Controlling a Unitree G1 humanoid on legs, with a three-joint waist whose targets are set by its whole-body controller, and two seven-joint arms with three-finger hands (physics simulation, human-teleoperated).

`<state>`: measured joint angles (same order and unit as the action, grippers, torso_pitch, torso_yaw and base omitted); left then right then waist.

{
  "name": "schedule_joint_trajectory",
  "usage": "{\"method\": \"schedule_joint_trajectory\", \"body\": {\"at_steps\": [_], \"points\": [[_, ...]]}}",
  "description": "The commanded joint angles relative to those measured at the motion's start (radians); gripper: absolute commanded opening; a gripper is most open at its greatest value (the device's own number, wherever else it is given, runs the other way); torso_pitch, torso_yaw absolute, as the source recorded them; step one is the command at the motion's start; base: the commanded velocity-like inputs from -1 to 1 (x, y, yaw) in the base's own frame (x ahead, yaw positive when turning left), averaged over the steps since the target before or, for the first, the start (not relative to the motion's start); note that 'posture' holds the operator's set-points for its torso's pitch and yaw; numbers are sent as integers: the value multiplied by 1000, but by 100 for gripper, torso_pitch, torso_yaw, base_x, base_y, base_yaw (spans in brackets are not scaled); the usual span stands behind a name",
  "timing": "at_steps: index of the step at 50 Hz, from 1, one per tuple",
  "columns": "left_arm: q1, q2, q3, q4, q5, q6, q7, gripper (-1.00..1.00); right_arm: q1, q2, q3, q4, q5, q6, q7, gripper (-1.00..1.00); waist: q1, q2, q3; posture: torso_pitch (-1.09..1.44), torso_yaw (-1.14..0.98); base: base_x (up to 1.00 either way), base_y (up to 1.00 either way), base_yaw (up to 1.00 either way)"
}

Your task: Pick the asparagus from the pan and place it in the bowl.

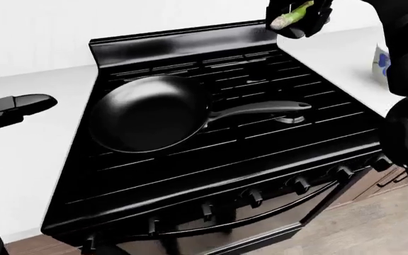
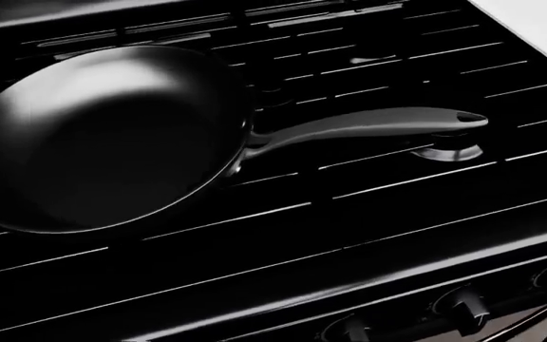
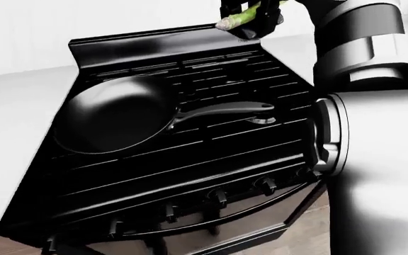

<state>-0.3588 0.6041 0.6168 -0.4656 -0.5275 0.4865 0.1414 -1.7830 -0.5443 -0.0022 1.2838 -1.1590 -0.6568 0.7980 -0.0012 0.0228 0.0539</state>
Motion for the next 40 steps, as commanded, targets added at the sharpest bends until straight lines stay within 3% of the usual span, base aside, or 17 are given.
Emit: {"method": "schedule_joint_trajectory", "body": {"at_steps": [1, 2, 3, 4, 5, 10, 13, 15, 17, 19, 21, 25, 27, 28, 29, 31, 40], "points": [[-22, 21, 10, -28, -7, -22, -1, 100, -30, -14, -9, -25, 12, 6, -14, -100, -4, -2, -26, 0, 0, 0, -34, 0], [-23, 23, 12, -28, -8, -22, -1, 100, -30, -14, -9, -25, 12, 7, -14, -100, -4, -44, -38, 0, 0, 0, -35, 0], [-23, 24, 13, -27, -8, -23, 0, 100, -30, -15, -9, -25, 12, 6, -14, -100, 3, -55, -46, 0, 0, 0, -34, 0], [-21, 24, 13, -26, -8, -24, -1, 100, -30, -15, -9, -25, 12, 6, -14, -100, -6, -36, -26, 0, 0, 0, -35, 0], [-21, 24, 13, -25, -8, -26, -1, 100, -29, -15, -9, -25, 12, 6, -15, -100, -3, -34, -22, 0, 0, 0, -34, 0], [-19, 25, 12, -23, -9, -28, 0, 100, -29, -14, -8, -24, 11, 5, -14, -100, 2, 25, -7, 0, 0, 0, -36, 0], [-19, 25, 13, -26, -11, -26, 2, 100, -27, -17, -8, -24, 10, 3, -14, -100, 2, 57, -6, 0, 0, 0, -33, 0], [-20, 26, 12, -28, -13, -25, 3, 100, -28, -18, -8, -24, 10, 3, -12, -100, -2, 94, -16, 0, 0, 0, -32, 0], [-18, 23, 8, -27, -10, -27, 4, 100, -27, -18, -9, -24, 10, 3, -10, -100, -1, 78, -17, 0, 0, 0, -31, 0], [-19, 24, 9, -27, -11, -26, 4, 100, -26, -18, -8, -24, 9, 4, -10, -100, -11, 86, -22, 0, 0, 0, -31, 0], [-20, 25, 10, -27, -13, -24, 4, 100, -27, -18, -8, -24, 9, 3, -9, -100, -11, 77, -31, 0, 0, 0, -31, 0], [-18, 25, 12, -32, -14, -24, 5, 100, -26, -17, -8, -23, 8, 3, -9, -100, -10, 35, -20, 0, 0, 0, -31, 0], [-16, 24, 11, -30, -12, -27, 4, 100, -28, -17, -8, -23, 9, 3, -9, -100, -6, -13, -30, 0, 0, 0, -30, 0], [-15, 24, 10, -30, -12, -27, 3, 100, -28, -17, -9, -22, 9, 3, -9, -100, -7, -61, -42, 0, 0, 0, -31, 0], [-15, 23, 11, -30, -12, -27, 3, 100, -28, -17, -9, -23, 9, 3, -7, -100, -11, -30, -31, 0, 0, 0, -31, 0], [-15, 23, 11, -30, -12, -27, 3, 100, -27, -17, -9, -23, 9, 3, -7, -100, -10, -25, -26, 0, 0, 0, -31, 0], [-13, 23, 13, -34, -13, -25, 2, 100, -29, -17, -8, -23, 8, 3, -6, -100, -2, 69, -8, 0, 0, 0, -31, 0]]}}
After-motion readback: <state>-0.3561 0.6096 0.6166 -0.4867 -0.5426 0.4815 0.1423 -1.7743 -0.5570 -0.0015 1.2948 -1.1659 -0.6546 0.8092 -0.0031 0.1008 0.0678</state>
